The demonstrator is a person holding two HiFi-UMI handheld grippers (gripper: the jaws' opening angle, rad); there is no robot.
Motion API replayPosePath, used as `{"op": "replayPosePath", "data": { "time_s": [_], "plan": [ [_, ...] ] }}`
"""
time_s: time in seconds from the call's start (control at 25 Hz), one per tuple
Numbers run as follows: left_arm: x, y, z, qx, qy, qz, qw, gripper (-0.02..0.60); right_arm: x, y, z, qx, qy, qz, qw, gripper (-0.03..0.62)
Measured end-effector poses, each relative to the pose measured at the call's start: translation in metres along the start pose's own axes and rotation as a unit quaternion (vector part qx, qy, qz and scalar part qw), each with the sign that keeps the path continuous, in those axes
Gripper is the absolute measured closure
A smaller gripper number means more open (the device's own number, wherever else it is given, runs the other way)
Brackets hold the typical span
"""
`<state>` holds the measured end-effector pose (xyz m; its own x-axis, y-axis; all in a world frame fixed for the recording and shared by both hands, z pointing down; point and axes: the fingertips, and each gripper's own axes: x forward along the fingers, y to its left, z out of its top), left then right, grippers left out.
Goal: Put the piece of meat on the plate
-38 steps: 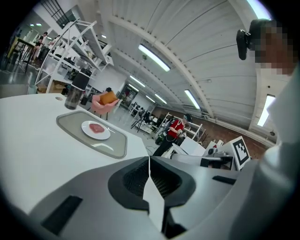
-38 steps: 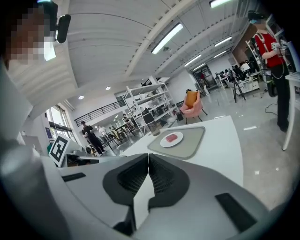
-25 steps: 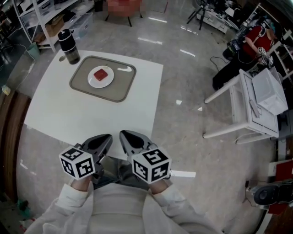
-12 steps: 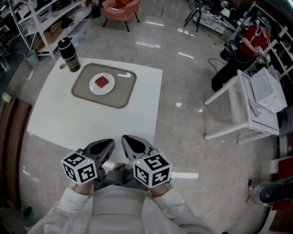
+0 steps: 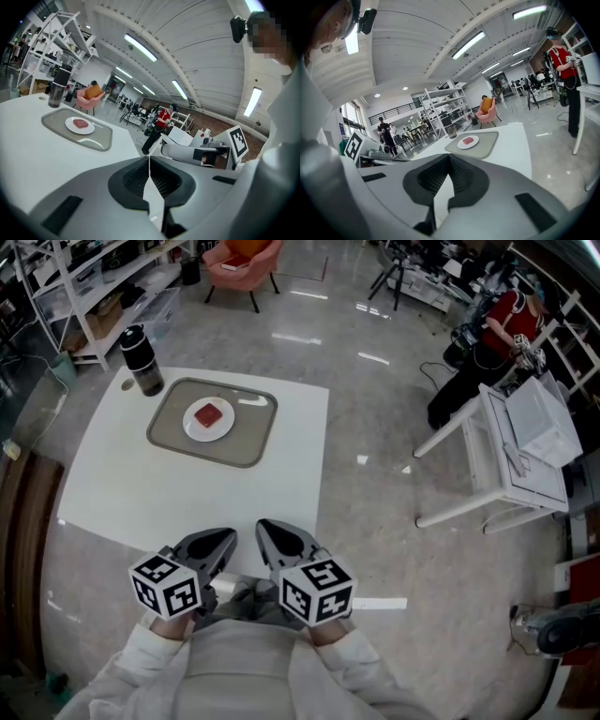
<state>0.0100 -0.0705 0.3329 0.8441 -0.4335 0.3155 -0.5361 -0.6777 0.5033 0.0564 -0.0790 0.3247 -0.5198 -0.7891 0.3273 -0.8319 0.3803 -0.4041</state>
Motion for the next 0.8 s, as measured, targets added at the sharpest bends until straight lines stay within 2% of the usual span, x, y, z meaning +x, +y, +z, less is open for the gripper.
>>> {"op": "replayPosePath", "data": {
  "time_s": [0.24,0.52,0.8],
  "plan": [
    [-0.006,0.002,-0.001,-0.013,-0.013,-0.008,0.9998,0.566,0.000,0.004,-0.003,-0.002,-0.004,-0.007,1.000,0.579],
    [-0.010,0.000,0.000,0.001,0.000,-0.017,0.9999,0.566,0.004,0.007,-0.009,0.005,0.005,-0.014,1.000,0.579],
    [-0.011,0.000,0.003,-0.013,-0.003,-0.021,0.9997,0.566,0.003,0.005,-0.006,0.008,0.004,-0.017,1.000,0.580]
  ]
}}
